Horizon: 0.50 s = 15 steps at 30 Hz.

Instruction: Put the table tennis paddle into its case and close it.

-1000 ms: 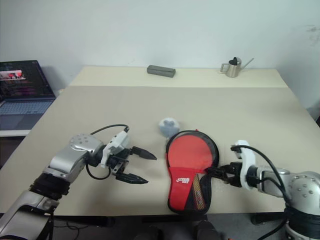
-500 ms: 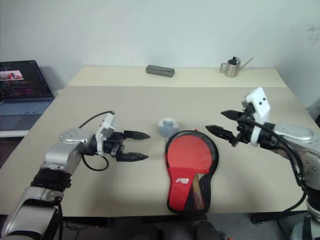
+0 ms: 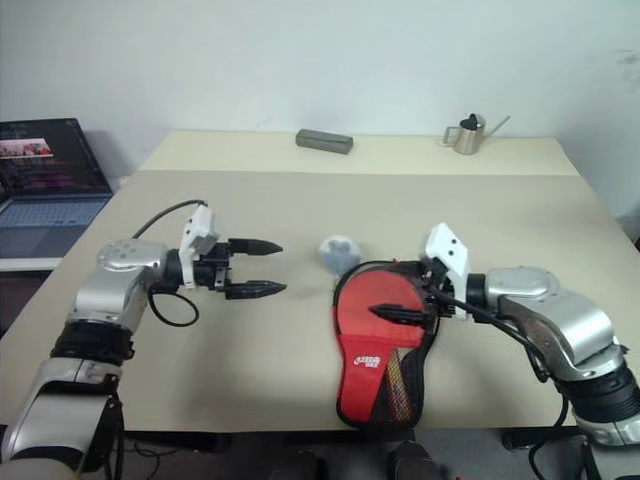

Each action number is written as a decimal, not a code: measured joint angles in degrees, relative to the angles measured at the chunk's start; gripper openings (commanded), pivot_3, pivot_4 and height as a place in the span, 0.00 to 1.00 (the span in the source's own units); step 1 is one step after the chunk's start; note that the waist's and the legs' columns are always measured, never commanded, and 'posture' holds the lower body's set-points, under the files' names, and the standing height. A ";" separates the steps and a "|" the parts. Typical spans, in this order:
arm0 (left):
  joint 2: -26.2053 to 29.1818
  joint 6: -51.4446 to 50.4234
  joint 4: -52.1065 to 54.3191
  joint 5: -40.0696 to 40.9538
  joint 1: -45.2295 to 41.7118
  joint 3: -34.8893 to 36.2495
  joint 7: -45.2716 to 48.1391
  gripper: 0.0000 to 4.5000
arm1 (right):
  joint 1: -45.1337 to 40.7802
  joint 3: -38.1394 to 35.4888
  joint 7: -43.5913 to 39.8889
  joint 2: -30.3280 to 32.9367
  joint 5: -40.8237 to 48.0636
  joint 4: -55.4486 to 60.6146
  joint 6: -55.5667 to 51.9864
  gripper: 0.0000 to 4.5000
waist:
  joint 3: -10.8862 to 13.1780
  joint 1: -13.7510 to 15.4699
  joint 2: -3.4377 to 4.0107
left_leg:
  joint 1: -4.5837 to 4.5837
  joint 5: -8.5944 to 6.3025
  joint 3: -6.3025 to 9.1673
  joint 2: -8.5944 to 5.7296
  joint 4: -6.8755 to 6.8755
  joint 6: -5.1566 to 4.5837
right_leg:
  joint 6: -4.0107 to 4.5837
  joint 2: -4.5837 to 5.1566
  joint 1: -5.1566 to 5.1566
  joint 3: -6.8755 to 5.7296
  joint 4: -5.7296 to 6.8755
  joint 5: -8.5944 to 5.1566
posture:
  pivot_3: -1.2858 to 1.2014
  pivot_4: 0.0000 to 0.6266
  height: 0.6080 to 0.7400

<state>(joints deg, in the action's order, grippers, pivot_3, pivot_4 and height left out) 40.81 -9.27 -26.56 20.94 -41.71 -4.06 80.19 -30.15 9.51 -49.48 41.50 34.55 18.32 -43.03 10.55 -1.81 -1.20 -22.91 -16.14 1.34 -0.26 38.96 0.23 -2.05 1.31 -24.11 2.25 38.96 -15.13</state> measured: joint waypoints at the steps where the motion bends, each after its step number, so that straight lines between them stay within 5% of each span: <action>1: -0.17 -0.46 0.64 -0.02 -0.17 -0.01 -0.39 1.00 | -0.31 0.96 -0.34 -0.73 -0.82 -0.98 0.35 0.99 | 0.00 -0.02 0.00 | 0.01 0.00 0.01 0.01 0.00 0.00 | 0.00 0.00 0.00 -0.01 0.00 0.00 | 0.52 0.24 1.00; 15: -1.02 -0.80 0.22 -3.11 -2.71 -0.02 -4.47 1.00 | -1.17 5.45 -1.46 -9.15 -9.27 -7.49 4.98 0.99 | 0.00 0.03 0.00 | 0.00 0.01 0.01 -0.01 0.01 0.01 | 0.00 0.00 -0.01 -0.02 0.01 0.00 | 0.52 0.24 1.00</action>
<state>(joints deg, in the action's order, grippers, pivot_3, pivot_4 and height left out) 39.80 -10.07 -26.34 17.84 -44.42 -4.07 75.72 -31.32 14.96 -50.94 32.36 25.28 10.84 -38.05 10.55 -1.78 -1.20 -22.91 -16.14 1.35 -0.27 38.97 0.24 -2.05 1.31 -24.12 2.24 38.97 -15.13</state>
